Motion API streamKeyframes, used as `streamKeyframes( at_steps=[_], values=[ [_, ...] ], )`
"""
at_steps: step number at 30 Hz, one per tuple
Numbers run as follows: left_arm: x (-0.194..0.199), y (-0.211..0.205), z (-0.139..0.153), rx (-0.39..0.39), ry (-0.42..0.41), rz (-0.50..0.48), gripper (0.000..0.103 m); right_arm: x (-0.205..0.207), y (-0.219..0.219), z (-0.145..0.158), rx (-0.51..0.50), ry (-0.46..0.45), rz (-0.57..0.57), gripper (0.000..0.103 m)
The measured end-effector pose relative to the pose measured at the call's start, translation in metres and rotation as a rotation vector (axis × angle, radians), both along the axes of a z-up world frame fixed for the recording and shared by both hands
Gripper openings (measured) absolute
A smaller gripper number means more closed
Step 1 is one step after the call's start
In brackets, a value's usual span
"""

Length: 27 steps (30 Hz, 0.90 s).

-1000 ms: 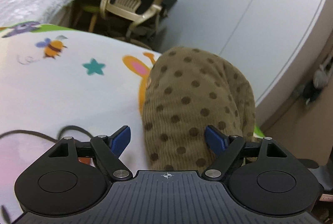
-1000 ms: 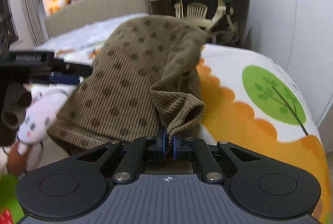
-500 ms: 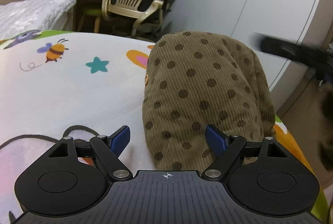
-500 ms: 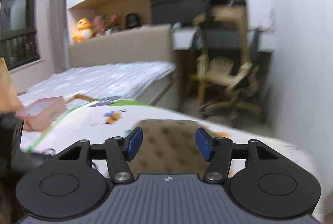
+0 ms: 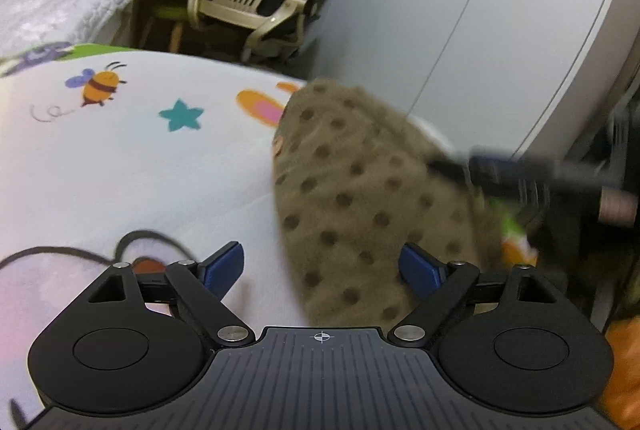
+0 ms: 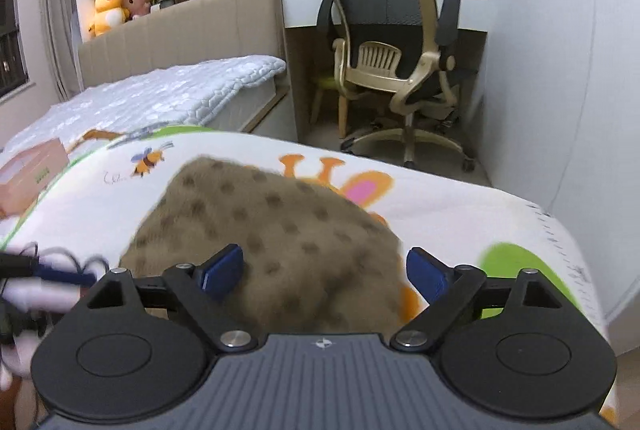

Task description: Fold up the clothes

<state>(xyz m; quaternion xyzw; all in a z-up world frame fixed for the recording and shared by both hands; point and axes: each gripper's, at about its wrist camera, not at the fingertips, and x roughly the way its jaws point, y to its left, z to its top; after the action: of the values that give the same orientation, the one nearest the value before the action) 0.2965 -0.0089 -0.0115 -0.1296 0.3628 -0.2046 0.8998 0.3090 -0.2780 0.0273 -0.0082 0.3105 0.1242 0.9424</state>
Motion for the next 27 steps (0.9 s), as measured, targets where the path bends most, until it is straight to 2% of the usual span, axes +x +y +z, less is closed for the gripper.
streamKeyframes(
  at_steps=[3, 5, 10, 11, 14, 16, 19, 22, 27],
  values=[
    [0.012, 0.011, 0.001, -0.156, 0.034, 0.009, 0.094, -0.017, -0.005, -0.017, -0.108, 0.038, -0.013, 0.09],
    [0.019, 0.006, -0.006, -0.184, 0.058, -0.003, 0.094, -0.023, -0.006, -0.031, -0.159, 0.051, -0.025, 0.09],
    [0.025, -0.011, -0.031, -0.24, 0.131, -0.046, 0.094, -0.033, -0.007, -0.039, -0.136, 0.059, -0.026, 0.09],
    [0.024, -0.012, -0.031, -0.244, 0.137, -0.037, 0.093, -0.036, -0.004, -0.038, -0.14, 0.055, -0.026, 0.09],
    [0.019, -0.013, -0.031, -0.255, 0.152, -0.013, 0.081, -0.044, 0.003, -0.038, -0.144, 0.045, -0.024, 0.085],
    [0.01, -0.012, -0.025, -0.229, 0.137, -0.01, 0.073, -0.055, 0.009, -0.038, -0.135, 0.039, -0.012, 0.08],
    [-0.015, -0.008, -0.017, -0.192, 0.119, -0.015, 0.071, -0.074, 0.019, -0.036, -0.131, 0.03, 0.026, 0.075],
    [-0.048, 0.004, -0.015, -0.189, 0.117, -0.013, 0.07, -0.098, 0.034, -0.035, -0.127, 0.025, 0.081, 0.069],
    [-0.106, 0.031, -0.015, -0.191, 0.109, 0.027, 0.07, -0.15, 0.059, -0.034, -0.105, 0.018, 0.187, 0.068]
  ],
)
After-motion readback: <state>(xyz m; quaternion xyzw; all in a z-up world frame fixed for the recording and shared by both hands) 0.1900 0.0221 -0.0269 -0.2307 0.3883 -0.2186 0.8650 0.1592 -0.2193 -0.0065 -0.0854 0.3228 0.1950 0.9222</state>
